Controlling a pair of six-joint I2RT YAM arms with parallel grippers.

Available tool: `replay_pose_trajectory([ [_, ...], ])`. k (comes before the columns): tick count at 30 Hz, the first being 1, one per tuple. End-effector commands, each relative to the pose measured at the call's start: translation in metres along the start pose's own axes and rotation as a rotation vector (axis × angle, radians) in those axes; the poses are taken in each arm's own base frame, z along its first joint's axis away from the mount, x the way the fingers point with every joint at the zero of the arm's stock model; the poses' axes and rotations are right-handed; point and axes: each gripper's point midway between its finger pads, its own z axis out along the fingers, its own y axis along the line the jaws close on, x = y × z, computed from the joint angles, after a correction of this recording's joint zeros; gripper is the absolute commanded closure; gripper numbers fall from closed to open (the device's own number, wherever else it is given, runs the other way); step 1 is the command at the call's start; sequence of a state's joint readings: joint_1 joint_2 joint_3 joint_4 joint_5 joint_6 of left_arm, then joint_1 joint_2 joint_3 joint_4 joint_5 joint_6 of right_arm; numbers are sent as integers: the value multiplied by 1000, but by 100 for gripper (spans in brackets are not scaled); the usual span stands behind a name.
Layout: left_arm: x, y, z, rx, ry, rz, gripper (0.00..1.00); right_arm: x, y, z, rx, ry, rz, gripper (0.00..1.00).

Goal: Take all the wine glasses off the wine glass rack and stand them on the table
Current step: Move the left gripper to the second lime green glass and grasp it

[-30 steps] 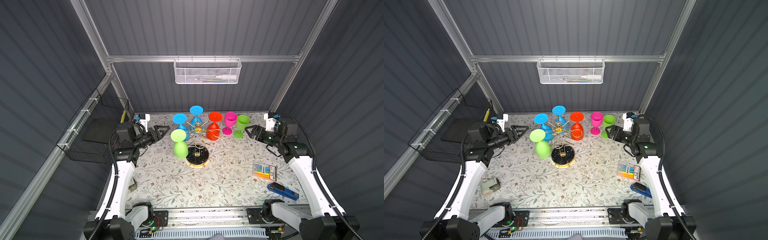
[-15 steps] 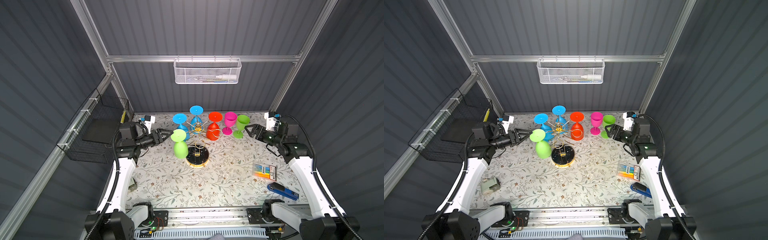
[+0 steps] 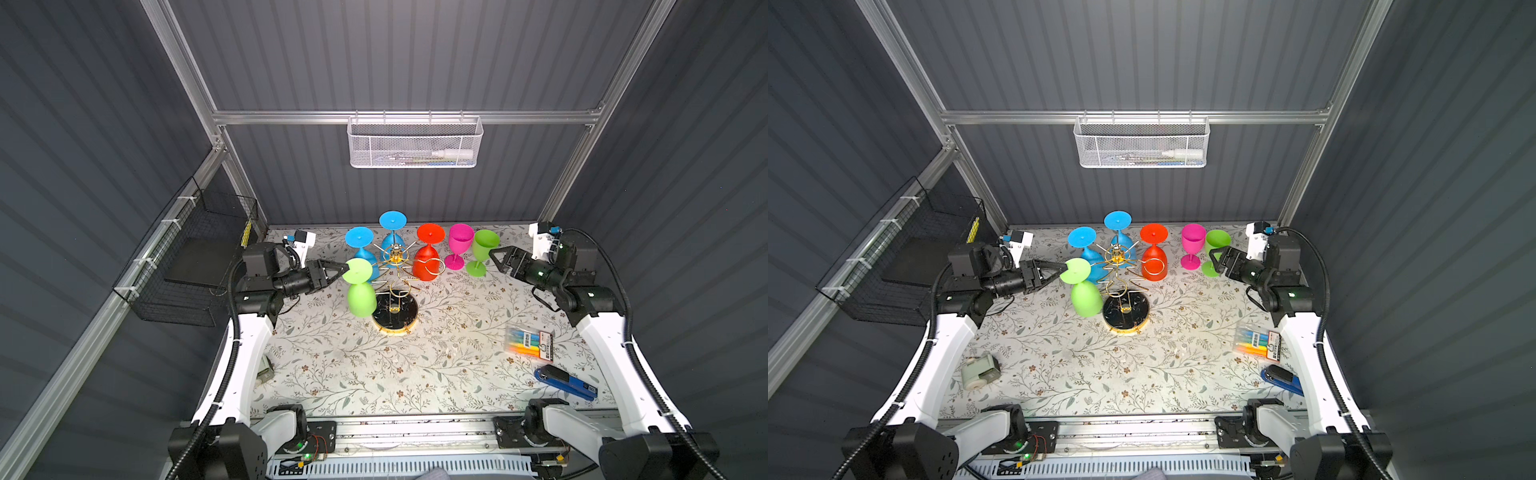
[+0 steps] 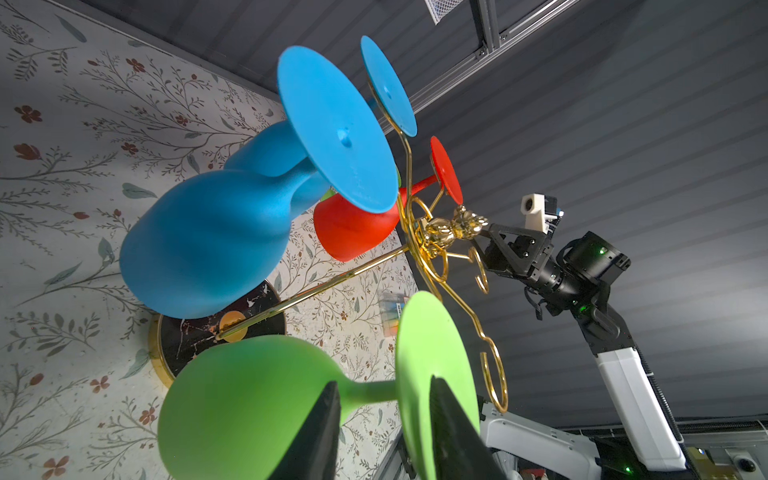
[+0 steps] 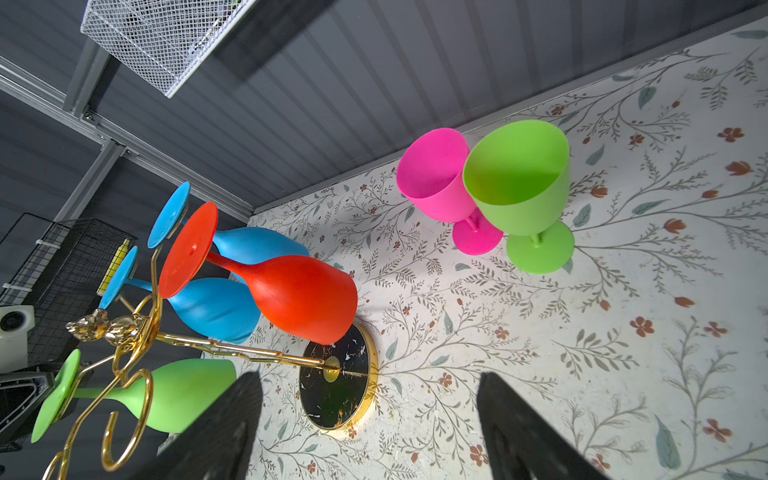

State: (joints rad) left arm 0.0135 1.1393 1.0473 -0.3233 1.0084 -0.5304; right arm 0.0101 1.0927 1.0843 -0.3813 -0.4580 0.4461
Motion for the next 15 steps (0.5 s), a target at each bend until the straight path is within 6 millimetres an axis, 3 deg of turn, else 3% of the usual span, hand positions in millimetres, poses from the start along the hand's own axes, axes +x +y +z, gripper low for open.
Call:
replay_pose_trajectory([
  [1, -2, -13, -1, 28, 13, 22, 71, 1, 3, 2, -20, 2, 2, 17],
  [8, -4, -15, -2, 25, 11, 18, 77, 2, 3, 2, -19, 5, 2, 17],
  [15, -6, -18, -3, 27, 6, 17, 90, 2, 2, 1, -13, 3, -1, 16],
])
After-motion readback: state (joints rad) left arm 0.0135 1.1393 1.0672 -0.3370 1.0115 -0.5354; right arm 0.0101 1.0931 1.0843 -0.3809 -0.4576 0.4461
